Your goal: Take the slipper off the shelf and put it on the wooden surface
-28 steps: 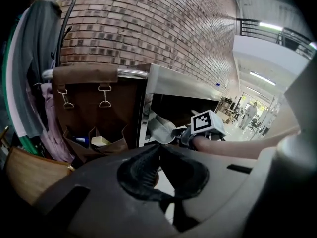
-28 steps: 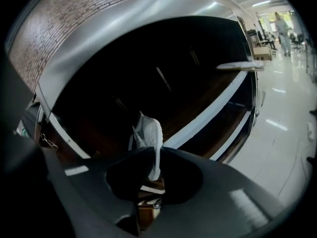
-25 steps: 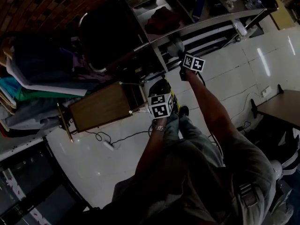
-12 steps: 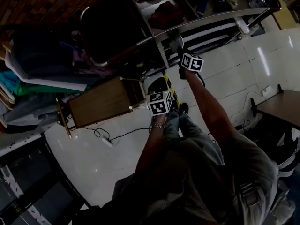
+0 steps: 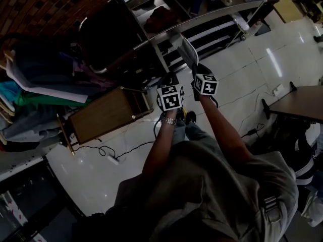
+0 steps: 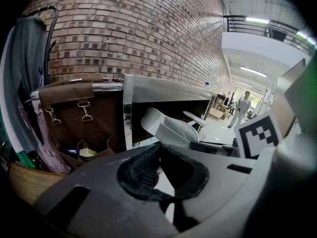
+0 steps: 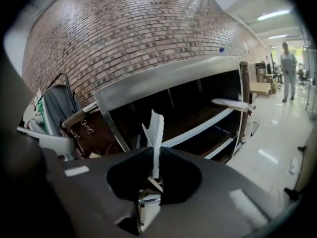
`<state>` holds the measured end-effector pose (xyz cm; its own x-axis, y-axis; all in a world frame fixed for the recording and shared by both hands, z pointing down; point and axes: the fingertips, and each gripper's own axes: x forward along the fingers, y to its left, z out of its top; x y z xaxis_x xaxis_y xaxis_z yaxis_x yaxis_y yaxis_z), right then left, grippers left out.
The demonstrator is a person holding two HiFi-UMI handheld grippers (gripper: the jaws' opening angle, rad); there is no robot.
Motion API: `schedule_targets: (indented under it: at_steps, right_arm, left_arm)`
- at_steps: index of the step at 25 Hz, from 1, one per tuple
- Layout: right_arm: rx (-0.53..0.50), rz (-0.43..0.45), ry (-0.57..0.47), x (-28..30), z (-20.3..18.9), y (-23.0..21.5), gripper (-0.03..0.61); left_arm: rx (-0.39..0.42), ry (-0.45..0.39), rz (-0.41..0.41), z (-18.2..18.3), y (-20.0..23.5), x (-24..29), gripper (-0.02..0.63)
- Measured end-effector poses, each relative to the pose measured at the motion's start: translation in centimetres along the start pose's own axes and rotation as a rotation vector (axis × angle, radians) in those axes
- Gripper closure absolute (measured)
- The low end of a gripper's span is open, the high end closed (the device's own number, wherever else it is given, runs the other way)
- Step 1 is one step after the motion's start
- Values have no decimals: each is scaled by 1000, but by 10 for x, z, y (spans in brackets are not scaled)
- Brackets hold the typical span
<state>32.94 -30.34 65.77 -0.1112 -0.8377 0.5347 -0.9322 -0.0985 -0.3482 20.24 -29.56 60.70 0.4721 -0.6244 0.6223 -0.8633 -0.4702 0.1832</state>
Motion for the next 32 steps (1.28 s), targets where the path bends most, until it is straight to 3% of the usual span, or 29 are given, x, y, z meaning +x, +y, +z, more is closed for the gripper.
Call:
schedule_targets:
  at_steps: [10, 18, 24, 28, 32]
  right_arm:
    - [3, -2, -44, -92, -7, -18, 546]
    - [4, -4, -44, -146, -57, 23, 545]
    - [-45, -33, -84, -193, -111, 104, 545]
    - [-38, -28, -68, -228, -178, 193, 545]
    - [-69, 42, -5, -250, -248, 291, 545]
  left_arm:
    - [53, -11, -26, -13, -50, -37, 609]
    - [50, -52, -20, -39, -18, -110, 609]
    - [71, -77, -15, -97, 36, -205, 609]
    - [38, -56, 36, -170, 110, -280, 609]
    - [-1, 9, 95, -233, 179, -349, 609]
